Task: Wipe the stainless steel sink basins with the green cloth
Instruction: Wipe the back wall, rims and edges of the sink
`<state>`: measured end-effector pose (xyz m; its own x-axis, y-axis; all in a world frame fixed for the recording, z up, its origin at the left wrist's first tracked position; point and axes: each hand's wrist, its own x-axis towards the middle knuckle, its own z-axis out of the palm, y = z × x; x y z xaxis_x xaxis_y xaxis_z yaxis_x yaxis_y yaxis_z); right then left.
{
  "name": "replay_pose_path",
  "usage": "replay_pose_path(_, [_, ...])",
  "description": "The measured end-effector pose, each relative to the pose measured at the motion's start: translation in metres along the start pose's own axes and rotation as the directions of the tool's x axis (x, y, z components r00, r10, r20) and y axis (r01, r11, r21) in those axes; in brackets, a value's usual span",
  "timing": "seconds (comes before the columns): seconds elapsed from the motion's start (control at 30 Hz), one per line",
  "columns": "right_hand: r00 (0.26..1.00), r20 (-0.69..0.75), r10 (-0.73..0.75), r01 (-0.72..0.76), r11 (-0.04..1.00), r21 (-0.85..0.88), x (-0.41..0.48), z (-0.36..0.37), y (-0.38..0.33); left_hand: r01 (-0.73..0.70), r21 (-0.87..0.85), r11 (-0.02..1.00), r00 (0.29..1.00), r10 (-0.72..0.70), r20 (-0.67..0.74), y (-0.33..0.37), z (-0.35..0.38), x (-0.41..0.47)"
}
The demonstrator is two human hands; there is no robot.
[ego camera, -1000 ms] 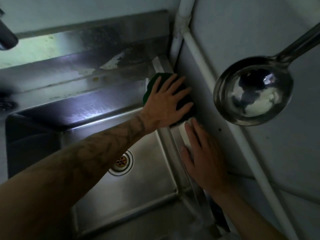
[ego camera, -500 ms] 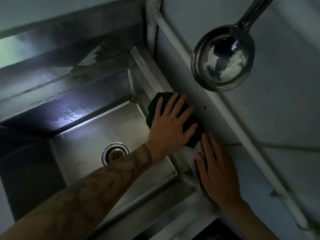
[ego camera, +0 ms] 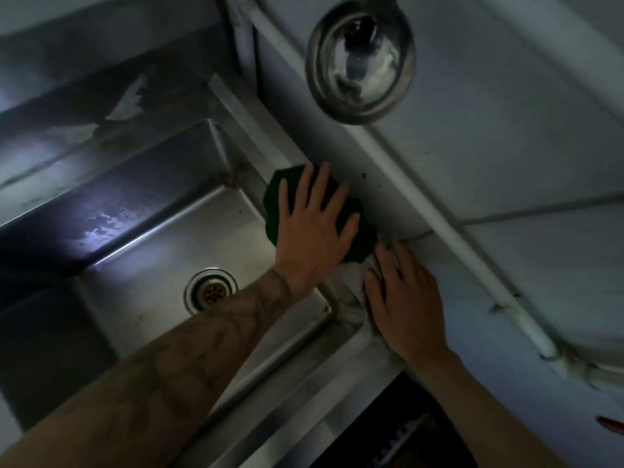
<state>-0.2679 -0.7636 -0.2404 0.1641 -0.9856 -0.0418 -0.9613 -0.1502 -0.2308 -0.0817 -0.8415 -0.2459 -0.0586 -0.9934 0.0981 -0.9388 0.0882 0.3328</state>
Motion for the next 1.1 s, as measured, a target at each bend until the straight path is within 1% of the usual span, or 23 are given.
replay_pose_path(0.07, [1.000, 0.001, 0.029, -0.029, 1.000, 0.002, -0.009, 0.000, 0.004, -0.047, 0.001, 0.999, 0.998, 0.047, 0.031, 0.000, -0.001, -0.005])
replay_pose_path(0.1, [0.999, -0.001, 0.040, -0.040, 0.999, 0.002, -0.012, 0.001, 0.007, -0.041, 0.006, 0.999, 0.999, 0.041, 0.030, -0.004, -0.003, 0.003])
replay_pose_path(0.23, [1.000, -0.017, 0.025, -0.025, 1.000, 0.016, -0.012, 0.005, 0.012, 0.125, 0.026, 0.992, 0.992, -0.126, 0.021, -0.016, -0.009, 0.038])
replay_pose_path(0.3, [0.998, -0.027, 0.060, -0.059, 0.998, 0.019, -0.016, 0.007, 0.015, 0.154, 0.021, 0.988, 0.988, -0.154, 0.014, -0.005, -0.004, 0.028])
replay_pose_path(0.4, [0.986, -0.028, 0.162, -0.161, 0.987, 0.029, -0.029, 0.008, 0.014, 0.062, -0.015, 0.998, 0.998, -0.062, -0.001, 0.035, 0.008, -0.022])
replay_pose_path(0.47, [0.980, -0.020, 0.199, -0.198, 0.980, 0.027, -0.034, 0.007, 0.013, -0.002, -0.016, 1.000, 1.000, 0.002, 0.030, 0.060, 0.015, -0.053])
replay_pose_path(0.57, [0.981, -0.009, 0.194, -0.194, 0.981, 0.026, -0.032, 0.003, 0.011, -0.065, 0.014, 0.998, 0.997, 0.064, 0.051, 0.050, 0.012, -0.045])
replay_pose_path(0.6, [0.983, -0.011, 0.183, -0.183, 0.983, 0.029, -0.032, 0.003, 0.012, -0.060, 0.030, 0.998, 0.997, 0.058, 0.046, 0.039, 0.008, -0.033])
replay_pose_path(0.67, [0.985, -0.026, 0.171, -0.170, 0.985, 0.022, -0.033, 0.003, 0.014, 0.022, 0.046, 0.999, 0.999, -0.024, 0.043, 0.019, 0.001, -0.008])
replay_pose_path(0.73, [0.983, -0.040, 0.176, -0.176, 0.984, 0.016, -0.035, 0.005, 0.016, 0.106, 0.043, 0.993, 0.993, -0.109, 0.055, 0.014, -0.001, 0.003])
replay_pose_path(0.77, [0.982, -0.045, 0.184, -0.183, 0.983, 0.021, -0.037, 0.006, 0.016, 0.121, 0.034, 0.992, 0.991, -0.123, 0.058, 0.019, 0.000, 0.000])
replay_pose_path(0.83, [0.979, -0.047, 0.200, -0.198, 0.979, 0.043, -0.040, 0.007, 0.018, 0.079, 0.009, 0.997, 0.995, -0.079, 0.060, 0.036, 0.006, -0.019])
replay_pose_path(0.9, [0.976, -0.041, 0.215, -0.213, 0.975, 0.057, -0.048, 0.006, 0.022, -0.022, -0.008, 1.000, 0.997, 0.022, 0.078, 0.058, 0.012, -0.051])
replay_pose_path(0.97, [0.974, -0.018, 0.224, -0.223, 0.973, 0.059, -0.059, 0.005, 0.029, -0.100, -0.029, 0.995, 0.986, 0.103, 0.131, 0.077, 0.018, -0.076])
replay_pose_path(1.07, [0.975, 0.013, 0.221, -0.222, 0.972, 0.074, -0.072, 0.000, 0.037, -0.189, -0.010, 0.982, 0.968, 0.188, 0.168, 0.072, 0.016, -0.076])
replay_pose_path(1.1, [0.976, 0.022, 0.217, -0.218, 0.972, 0.084, -0.075, -0.002, 0.039, -0.200, 0.001, 0.980, 0.966, 0.196, 0.169, 0.068, 0.014, -0.071])
